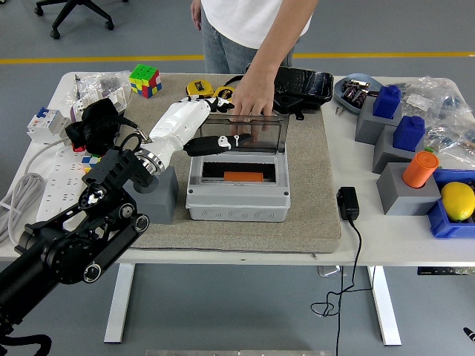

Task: Fetch the battery,place it into the box,close the lid of the box

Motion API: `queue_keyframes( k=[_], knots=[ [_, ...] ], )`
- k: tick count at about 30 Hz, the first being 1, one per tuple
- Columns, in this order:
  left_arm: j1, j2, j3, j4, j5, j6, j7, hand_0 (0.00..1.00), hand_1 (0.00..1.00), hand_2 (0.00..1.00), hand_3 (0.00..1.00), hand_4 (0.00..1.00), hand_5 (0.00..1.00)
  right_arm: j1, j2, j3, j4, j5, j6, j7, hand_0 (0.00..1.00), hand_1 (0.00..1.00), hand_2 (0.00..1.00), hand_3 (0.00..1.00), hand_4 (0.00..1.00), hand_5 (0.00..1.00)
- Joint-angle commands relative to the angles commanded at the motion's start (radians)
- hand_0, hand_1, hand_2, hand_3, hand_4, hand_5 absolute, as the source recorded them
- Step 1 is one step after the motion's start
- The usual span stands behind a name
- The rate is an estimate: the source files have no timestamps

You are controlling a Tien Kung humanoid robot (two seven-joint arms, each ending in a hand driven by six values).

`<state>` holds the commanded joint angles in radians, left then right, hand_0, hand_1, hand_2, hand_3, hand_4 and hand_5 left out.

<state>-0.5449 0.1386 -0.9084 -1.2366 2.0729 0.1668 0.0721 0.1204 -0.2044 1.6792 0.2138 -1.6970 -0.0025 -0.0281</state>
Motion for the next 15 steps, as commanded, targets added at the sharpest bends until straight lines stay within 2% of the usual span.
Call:
queue_keyframes(
  k=[1, 2, 7, 15],
  knots=[
    [0.002, 0.004, 0.003, -0.009, 0.001, -0.004, 0.004, 0.527, 0.419, 0.387, 0.576, 0.998, 0.998, 0.000, 0.000, -0.001, 0.000, 0.001, 0.000, 0.000, 0.799, 0.733, 0.737, 0.794, 0.998, 0.956],
    [0.003, 0.006, 0.006, -0.016, 0.002, -0.009, 0.008, 0.466, 0.364, 0.347, 0.550, 0.998, 0.998, 0.001, -0.001, -0.001, 0.000, 0.001, 0.000, 0.000, 0.799, 0.732, 0.737, 0.793, 0.998, 0.956],
    [0.004, 0.039, 0.041, -0.066, -0.004, -0.041, 0.035, 0.466, 0.364, 0.347, 0.550, 0.998, 0.998, 0.001, -0.003, 0.005, 0.000, -0.004, 0.000, -0.001, 0.799, 0.732, 0.737, 0.793, 0.998, 0.956],
    [0.010, 0.106, 0.091, -0.170, -0.009, -0.062, 0.055, 0.453, 0.359, 0.367, 0.576, 0.998, 0.998, 0.003, -0.006, 0.014, 0.000, -0.008, -0.001, -0.001, 0.799, 0.731, 0.737, 0.794, 0.998, 0.955]
  ],
)
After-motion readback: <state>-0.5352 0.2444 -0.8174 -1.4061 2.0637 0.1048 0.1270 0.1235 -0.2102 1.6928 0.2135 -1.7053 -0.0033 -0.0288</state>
